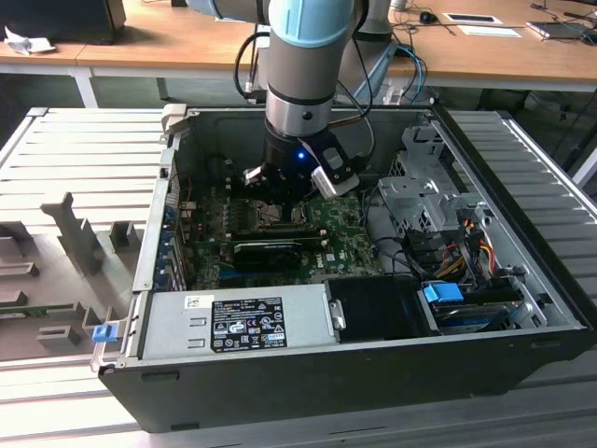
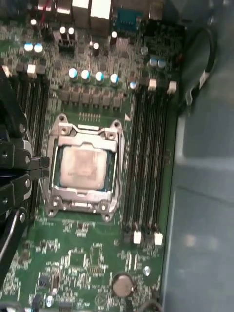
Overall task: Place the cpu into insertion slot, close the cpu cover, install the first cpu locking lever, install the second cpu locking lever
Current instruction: 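Install the second cpu locking lever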
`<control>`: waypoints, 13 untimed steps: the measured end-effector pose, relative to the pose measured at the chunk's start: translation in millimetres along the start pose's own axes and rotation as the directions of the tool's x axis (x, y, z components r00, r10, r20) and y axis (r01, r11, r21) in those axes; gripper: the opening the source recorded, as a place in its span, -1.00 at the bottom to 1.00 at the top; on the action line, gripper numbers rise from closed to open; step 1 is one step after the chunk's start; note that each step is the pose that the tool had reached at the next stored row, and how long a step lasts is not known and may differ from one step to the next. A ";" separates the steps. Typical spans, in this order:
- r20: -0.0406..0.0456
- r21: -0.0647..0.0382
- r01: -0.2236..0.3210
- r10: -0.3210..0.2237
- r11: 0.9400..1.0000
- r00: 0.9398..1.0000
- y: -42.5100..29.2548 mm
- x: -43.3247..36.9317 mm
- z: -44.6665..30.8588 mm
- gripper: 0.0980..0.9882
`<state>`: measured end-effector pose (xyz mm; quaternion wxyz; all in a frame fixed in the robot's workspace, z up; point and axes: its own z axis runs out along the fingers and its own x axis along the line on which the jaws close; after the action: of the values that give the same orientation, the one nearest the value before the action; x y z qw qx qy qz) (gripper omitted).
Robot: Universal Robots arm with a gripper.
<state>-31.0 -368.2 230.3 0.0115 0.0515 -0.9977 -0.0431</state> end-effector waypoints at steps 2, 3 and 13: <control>0.000 -0.002 0.006 -0.006 1.000 1.000 -0.2 6.6 1.0 -0.98; 0.000 -0.004 0.009 -0.009 1.000 1.000 -1.7 9.9 1.3 -0.98; 0.003 -0.048 0.032 -0.032 0.998 0.999 -12.9 26.0 7.2 -0.98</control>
<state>-55.7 -383.1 222.5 0.0108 0.0673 -0.9954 -0.0675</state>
